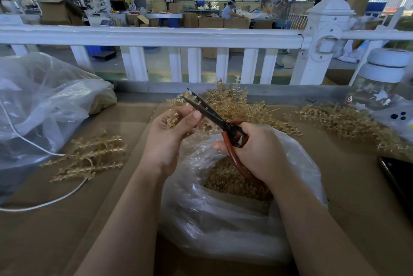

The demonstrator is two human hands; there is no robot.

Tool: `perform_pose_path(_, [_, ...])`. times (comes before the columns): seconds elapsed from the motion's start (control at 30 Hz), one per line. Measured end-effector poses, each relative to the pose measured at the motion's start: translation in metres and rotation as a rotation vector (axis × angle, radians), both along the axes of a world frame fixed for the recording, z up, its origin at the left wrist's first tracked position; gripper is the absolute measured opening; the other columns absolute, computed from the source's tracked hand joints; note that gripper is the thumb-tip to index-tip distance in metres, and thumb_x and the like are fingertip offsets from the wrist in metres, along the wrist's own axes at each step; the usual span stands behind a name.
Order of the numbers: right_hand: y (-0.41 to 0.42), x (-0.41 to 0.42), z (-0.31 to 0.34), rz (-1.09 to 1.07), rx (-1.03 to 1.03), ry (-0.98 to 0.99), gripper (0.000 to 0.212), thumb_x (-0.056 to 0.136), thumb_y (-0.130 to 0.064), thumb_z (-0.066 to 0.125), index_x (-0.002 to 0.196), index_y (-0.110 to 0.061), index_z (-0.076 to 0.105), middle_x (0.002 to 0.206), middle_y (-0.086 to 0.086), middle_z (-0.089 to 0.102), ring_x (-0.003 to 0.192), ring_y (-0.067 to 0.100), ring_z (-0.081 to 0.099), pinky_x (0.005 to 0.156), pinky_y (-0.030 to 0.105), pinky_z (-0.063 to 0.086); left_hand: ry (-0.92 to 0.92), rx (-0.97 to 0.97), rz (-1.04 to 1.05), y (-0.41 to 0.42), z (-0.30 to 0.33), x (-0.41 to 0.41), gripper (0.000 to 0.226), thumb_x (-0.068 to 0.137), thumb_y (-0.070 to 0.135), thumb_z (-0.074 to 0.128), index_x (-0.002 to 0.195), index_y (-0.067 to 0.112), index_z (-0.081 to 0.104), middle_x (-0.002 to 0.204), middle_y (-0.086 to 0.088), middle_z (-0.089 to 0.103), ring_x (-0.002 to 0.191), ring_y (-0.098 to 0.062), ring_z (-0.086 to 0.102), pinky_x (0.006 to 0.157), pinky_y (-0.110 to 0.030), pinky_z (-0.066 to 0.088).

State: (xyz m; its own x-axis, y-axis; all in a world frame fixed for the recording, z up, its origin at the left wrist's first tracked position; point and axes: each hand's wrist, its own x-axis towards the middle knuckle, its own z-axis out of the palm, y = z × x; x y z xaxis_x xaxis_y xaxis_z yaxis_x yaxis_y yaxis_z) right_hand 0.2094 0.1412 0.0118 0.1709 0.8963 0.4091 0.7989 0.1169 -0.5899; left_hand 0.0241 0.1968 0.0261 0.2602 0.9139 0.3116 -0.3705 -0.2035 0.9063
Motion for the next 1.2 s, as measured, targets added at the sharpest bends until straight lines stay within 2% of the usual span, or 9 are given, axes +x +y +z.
perform_pose_path(0.17, [0.001, -0.001, 0.0, 0.022, -0.015, 0.008, 0.078, 0.058, -0.092, 0.052, 0.107, -0.035, 0.069, 0.084, -0.024, 0.066, 0.08, -0.003, 0.062, 0.067, 0.02, 0.051, -0.018, -0.032, 0.016, 0.001, 0.0, 0.001, 0.015, 0.076, 0.013, 0.072, 0.08, 0.007, 0.059, 0.072, -0.002, 0.066, 0.07, -0.016, 0.059, 0.076, -0.026, 0.048])
perform_pose_path(0.57, [0.0, 0.0, -0.001, 0.042, -0.002, 0.023, 0.078, 0.058, -0.09, 0.054, 0.11, -0.034, 0.07, 0.086, -0.022, 0.067, 0.079, -0.005, 0.061, 0.065, 0.016, 0.049, -0.047, -0.046, 0.028, 0.0, 0.003, 0.0, 0.011, 0.074, 0.014, 0.072, 0.079, 0.014, 0.061, 0.075, 0.001, 0.068, 0.072, -0.013, 0.061, 0.072, -0.022, 0.047])
perform_pose_path(0.67, [0.0, 0.0, -0.001, 0.045, 0.004, 0.06, 0.069, 0.059, -0.09, 0.057, 0.102, -0.038, 0.068, 0.084, -0.025, 0.066, 0.077, -0.007, 0.062, 0.063, 0.011, 0.048, -0.068, -0.091, 0.038, 0.0, 0.003, -0.001, 0.006, 0.081, 0.012, 0.07, 0.08, 0.014, 0.065, 0.077, -0.001, 0.068, 0.071, -0.012, 0.06, 0.069, -0.021, 0.049])
perform_pose_path(0.77, [0.0, -0.001, -0.001, 0.032, 0.033, 0.112, 0.057, 0.06, -0.091, 0.058, 0.088, -0.042, 0.063, 0.077, -0.025, 0.066, 0.076, -0.009, 0.064, 0.059, 0.008, 0.047, -0.098, -0.209, 0.099, 0.002, 0.003, -0.003, 0.016, 0.09, 0.01, 0.066, 0.077, 0.019, 0.069, 0.075, 0.002, 0.069, 0.067, -0.008, 0.061, 0.07, -0.022, 0.048])
perform_pose_path(0.9, [0.001, -0.003, 0.0, 0.031, 0.04, 0.258, 0.048, 0.068, -0.074, 0.071, 0.082, -0.029, 0.072, 0.074, -0.017, 0.071, 0.071, 0.0, 0.066, 0.059, 0.013, 0.051, -0.01, -0.192, 0.03, -0.001, 0.002, 0.002, 0.002, 0.084, 0.017, 0.071, 0.082, 0.016, 0.07, 0.078, 0.001, 0.07, 0.069, -0.009, 0.06, 0.071, -0.022, 0.049])
perform_pose_path(1.0, [0.002, -0.004, 0.002, 0.051, 0.008, 0.385, 0.033, 0.078, -0.053, 0.078, 0.076, -0.021, 0.072, 0.066, -0.006, 0.071, 0.059, 0.007, 0.065, 0.057, 0.023, 0.053, 0.088, -0.138, -0.016, -0.007, -0.001, 0.014, 0.017, 0.073, 0.017, 0.076, 0.087, 0.009, 0.07, 0.079, -0.002, 0.072, 0.071, -0.014, 0.063, 0.071, -0.026, 0.053])
perform_pose_path(1.07, [0.002, -0.005, 0.005, 0.066, -0.036, 0.442, 0.024, 0.083, -0.042, 0.078, 0.079, -0.019, 0.073, 0.067, -0.001, 0.072, 0.063, 0.014, 0.069, 0.063, 0.031, 0.057, 0.135, -0.103, -0.006, -0.01, -0.003, 0.021, 0.016, 0.073, 0.014, 0.078, 0.086, 0.01, 0.069, 0.076, 0.002, 0.073, 0.064, -0.011, 0.062, 0.064, -0.02, 0.052])
perform_pose_path(1.13, [0.003, -0.006, 0.006, 0.073, -0.062, 0.456, 0.014, 0.086, -0.033, 0.077, 0.081, -0.021, 0.073, 0.068, -0.002, 0.073, 0.067, 0.015, 0.071, 0.068, 0.029, 0.059, 0.148, -0.115, -0.009, -0.011, -0.004, 0.023, 0.022, 0.067, 0.02, 0.08, 0.085, 0.013, 0.069, 0.079, 0.002, 0.075, 0.063, -0.009, 0.062, 0.062, -0.018, 0.05])
perform_pose_path(1.2, [0.003, -0.006, 0.006, 0.08, -0.074, 0.471, 0.012, 0.088, -0.027, 0.076, 0.079, -0.021, 0.072, 0.066, -0.004, 0.073, 0.065, 0.012, 0.071, 0.065, 0.021, 0.057, 0.144, -0.141, -0.025, -0.01, -0.003, 0.021, 0.035, 0.061, 0.029, 0.081, 0.091, 0.014, 0.069, 0.085, -0.001, 0.075, 0.068, -0.01, 0.065, 0.063, -0.018, 0.05])
